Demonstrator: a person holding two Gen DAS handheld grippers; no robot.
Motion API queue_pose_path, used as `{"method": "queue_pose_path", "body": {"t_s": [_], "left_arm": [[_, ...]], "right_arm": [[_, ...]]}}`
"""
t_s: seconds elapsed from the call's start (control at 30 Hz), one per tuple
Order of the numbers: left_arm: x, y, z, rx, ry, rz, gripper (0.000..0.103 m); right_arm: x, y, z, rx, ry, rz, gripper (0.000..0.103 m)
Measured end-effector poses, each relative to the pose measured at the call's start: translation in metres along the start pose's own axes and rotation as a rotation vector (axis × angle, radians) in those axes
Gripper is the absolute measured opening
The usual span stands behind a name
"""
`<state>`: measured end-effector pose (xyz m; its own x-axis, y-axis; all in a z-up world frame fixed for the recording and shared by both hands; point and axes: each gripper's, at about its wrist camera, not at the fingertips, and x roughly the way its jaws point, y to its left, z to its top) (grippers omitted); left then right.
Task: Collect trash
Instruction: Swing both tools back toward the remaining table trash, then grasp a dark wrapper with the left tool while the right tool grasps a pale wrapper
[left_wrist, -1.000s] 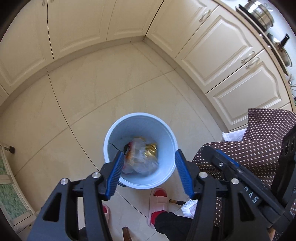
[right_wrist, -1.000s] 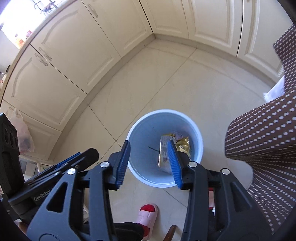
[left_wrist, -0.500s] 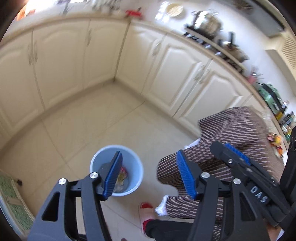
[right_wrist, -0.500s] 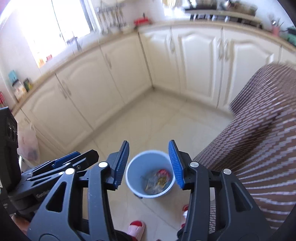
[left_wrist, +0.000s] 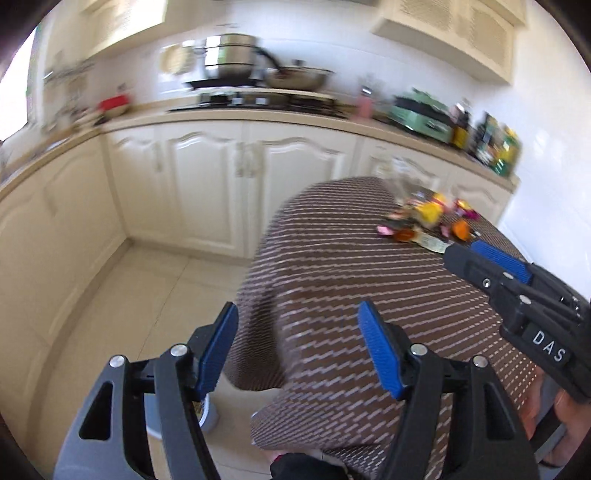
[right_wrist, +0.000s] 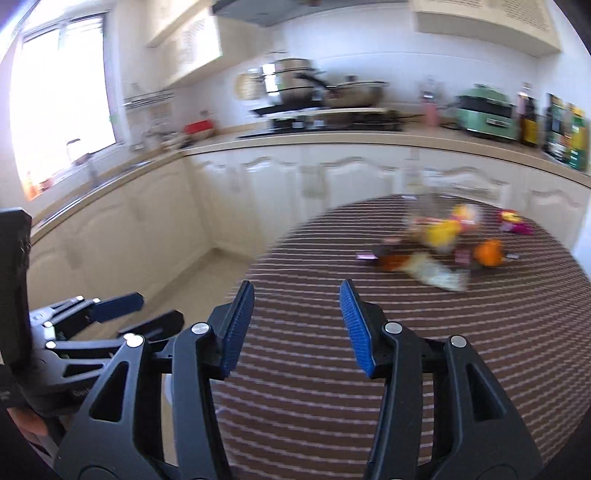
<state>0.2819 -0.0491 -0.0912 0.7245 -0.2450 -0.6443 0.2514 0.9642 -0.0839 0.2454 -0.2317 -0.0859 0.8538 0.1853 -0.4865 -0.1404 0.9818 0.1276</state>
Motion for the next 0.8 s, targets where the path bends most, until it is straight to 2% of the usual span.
{"method": "queue_pose_path", "body": {"t_s": [0.13,0.4,0.53,0.67,0.8], "left_arm": [[0.038,-0.050,0.017,0.106,0.035,-0.012,0.066],[0.108,-0.099,0.049,0.160,0.076,-0.010,0.065],[0.138,-0.115,0.062,0.185,0.090,-0.010,0.052],[0.159,-0.126,0.069,0.215,0.106,-0.005,0.041],[0.174,-0.123,0.075,0.202,0.135,-0.021,0.015]], "right_arm": [[-0.007,-0.061,-0.002,0.041,0.019,-0.099,0.049],[0.016,-0.138,-0.003,0.103,0.104,-0.176,0.050],[0.035,-0.160,-0.004,0.151,0.157,-0.161,0.050],[0.045,-0.166,0.001,0.159,0.175,-0.152,0.050],[0.057,-0.157,0.008,0.108,0.197,-0.131,0.050]]}}
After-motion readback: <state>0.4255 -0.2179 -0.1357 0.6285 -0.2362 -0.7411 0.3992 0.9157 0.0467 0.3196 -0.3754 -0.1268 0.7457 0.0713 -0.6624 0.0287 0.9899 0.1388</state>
